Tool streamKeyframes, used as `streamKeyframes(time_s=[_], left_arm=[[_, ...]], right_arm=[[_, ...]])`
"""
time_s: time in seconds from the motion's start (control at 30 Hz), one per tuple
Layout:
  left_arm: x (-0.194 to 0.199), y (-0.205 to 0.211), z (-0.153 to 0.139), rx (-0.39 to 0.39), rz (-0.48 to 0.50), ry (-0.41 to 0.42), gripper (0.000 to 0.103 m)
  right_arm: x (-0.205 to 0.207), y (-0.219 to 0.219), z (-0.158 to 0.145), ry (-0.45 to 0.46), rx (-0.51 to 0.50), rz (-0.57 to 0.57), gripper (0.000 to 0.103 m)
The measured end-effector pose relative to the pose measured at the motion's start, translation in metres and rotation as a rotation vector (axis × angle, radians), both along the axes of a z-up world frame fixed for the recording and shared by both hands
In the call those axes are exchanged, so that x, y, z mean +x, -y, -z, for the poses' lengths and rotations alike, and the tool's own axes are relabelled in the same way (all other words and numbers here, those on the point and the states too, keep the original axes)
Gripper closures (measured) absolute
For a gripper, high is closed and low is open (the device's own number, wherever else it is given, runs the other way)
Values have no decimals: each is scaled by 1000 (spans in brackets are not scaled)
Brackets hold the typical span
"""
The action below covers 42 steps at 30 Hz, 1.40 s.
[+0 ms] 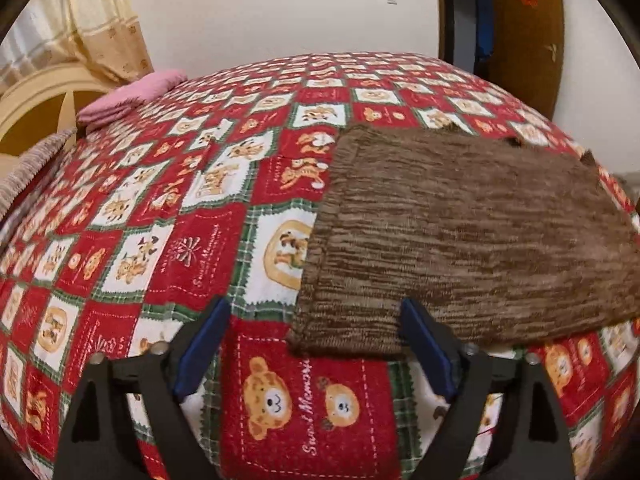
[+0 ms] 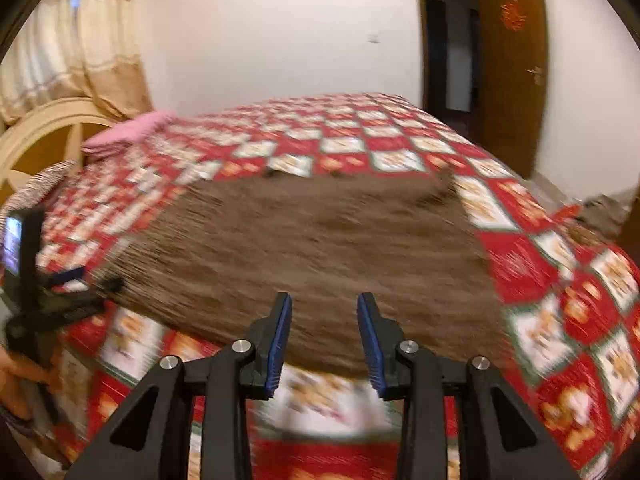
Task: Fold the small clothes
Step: 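Lay the fold flat and open both grippers, then grasp the end of the folded sweater with both grippers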
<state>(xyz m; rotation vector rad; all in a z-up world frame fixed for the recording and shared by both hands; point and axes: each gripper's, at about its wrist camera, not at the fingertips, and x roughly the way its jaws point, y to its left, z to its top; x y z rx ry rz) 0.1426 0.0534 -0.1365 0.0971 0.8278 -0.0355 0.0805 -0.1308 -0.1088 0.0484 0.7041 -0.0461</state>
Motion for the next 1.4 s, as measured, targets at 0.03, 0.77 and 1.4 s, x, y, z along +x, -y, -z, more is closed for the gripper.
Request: streamKeyframes(time_s=[0.03,0.77,1.4], left_arm=[[-1,-3,-3,-31,-10,4,7],[30,-20,18,-617,-71,-26,62],[37,-37,24,-723,-105,-13,83]], right_arm=[[6,-9,-2,5,14,-26,45],[52,-66,65,-88,13,-134,48],[50,-64,64,-76,25,-136,48]])
